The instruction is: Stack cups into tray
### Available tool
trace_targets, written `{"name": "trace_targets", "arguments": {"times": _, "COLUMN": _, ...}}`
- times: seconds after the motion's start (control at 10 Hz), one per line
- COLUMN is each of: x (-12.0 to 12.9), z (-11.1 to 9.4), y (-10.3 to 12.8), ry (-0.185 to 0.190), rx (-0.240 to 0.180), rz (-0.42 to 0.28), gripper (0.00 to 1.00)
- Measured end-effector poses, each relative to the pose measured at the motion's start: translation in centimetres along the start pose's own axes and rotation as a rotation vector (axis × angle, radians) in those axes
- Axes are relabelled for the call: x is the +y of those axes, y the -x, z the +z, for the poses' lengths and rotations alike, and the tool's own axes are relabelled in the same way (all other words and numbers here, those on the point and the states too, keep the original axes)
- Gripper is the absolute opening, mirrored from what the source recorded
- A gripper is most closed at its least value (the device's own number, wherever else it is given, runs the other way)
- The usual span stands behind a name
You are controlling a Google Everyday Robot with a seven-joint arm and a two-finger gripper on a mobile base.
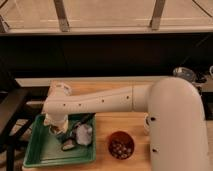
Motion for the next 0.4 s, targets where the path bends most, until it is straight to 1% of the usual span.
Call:
{"name": "trace_targets", "arguments": {"times": 0.1, "x": 0.2, "z": -1.3, "y": -0.3, "ry": 0.001, "rx": 0.025, "rz": 0.007, "gripper": 0.80}}
{"name": "trace_targets", "arguments": {"times": 0.2, "x": 0.5, "z": -3.5, "y": -0.9, "ry": 0.002, "rx": 0.052, "rz": 0.028, "gripper": 0.80}}
{"name": "trace_targets", "arguments": {"times": 0.3, "x": 0.6, "z": -5.3, "y": -1.4, "ry": 0.002, "rx": 0.067, "rz": 0.045, "gripper": 0.80}}
{"name": "trace_targets", "arguments": {"times": 0.4, "x": 0.7, "z": -7.5, "y": -2.0, "ry": -0.002, "rx": 0.083, "rz": 0.067, "gripper": 0.80}}
